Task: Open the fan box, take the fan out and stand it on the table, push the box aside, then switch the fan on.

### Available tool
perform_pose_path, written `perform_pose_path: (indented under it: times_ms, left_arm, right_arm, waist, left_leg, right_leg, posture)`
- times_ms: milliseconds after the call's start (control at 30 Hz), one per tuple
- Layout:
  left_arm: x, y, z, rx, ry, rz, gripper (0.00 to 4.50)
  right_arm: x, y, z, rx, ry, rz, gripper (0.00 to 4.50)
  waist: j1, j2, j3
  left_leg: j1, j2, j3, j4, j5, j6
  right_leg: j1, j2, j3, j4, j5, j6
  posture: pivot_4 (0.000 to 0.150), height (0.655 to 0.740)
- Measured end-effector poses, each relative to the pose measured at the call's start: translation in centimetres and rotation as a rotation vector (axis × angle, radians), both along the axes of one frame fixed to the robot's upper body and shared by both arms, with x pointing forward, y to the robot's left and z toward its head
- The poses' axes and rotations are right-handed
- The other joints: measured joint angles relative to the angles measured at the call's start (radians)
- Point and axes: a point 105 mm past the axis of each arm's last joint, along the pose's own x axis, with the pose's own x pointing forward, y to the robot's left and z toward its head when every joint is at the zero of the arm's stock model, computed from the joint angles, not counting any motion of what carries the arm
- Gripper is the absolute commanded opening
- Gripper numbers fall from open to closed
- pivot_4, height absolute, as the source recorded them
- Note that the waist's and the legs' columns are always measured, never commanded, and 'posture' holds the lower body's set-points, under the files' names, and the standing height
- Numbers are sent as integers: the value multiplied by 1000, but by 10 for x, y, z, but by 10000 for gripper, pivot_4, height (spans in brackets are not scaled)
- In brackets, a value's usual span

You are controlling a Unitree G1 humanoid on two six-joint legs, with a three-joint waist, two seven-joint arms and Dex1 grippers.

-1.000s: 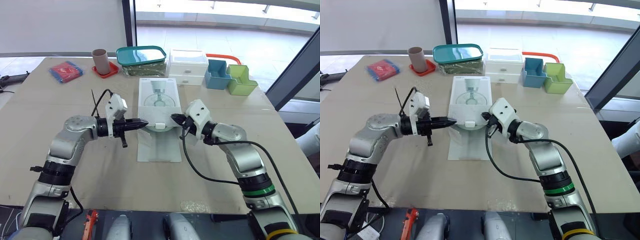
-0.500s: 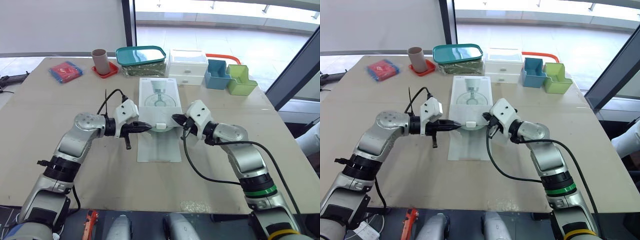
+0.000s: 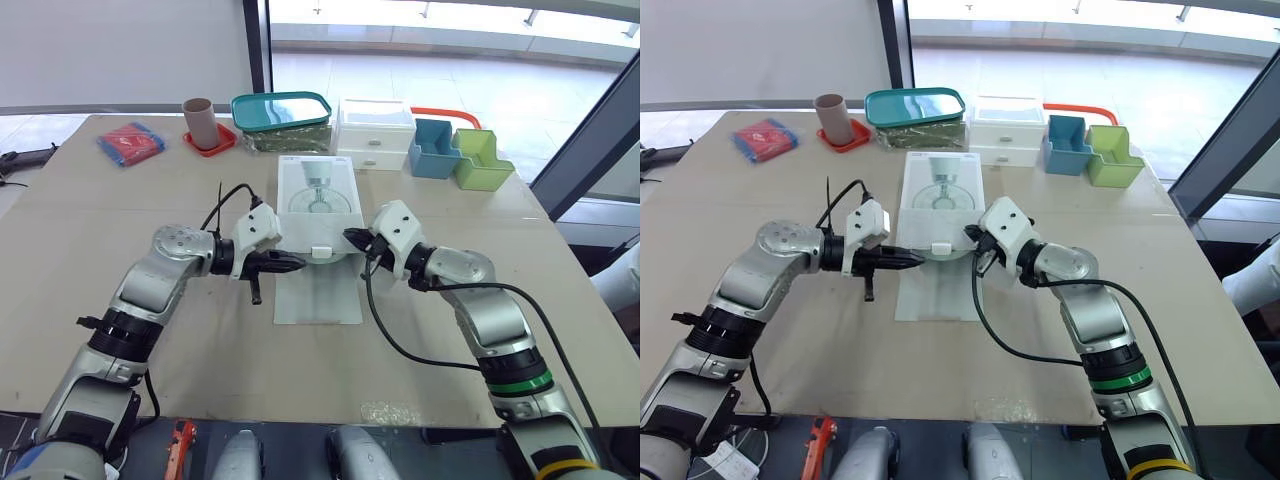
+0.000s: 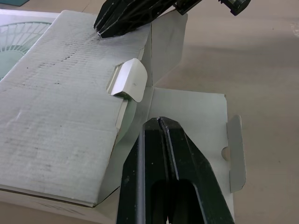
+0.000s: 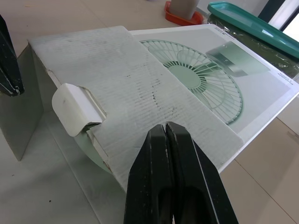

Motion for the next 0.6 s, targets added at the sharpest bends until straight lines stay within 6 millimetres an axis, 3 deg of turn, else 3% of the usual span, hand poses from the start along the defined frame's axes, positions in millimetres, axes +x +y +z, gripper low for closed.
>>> perform_pose_path:
  times_ms: [233,600]
  left_arm:
    - [-1,-11,14,-46,-25,-17,0]
    - [4,-12,1,57,-92,3,0]
  right_arm:
    - [0,0,0,-1,-2,1,345]
    - [0,0,0,-1,-2,1,345]
  waist:
    - [0,0,0]
    - [0,0,0]
  left_leg:
    - [0,0,0,0,0,0]
    - [0,0,0,0,0,0]
  right_leg:
    - [0,0,0,0,0,0]
    - [0,0,0,0,0,0]
  posture:
    - [1500,7400]
    - [1500,7400]
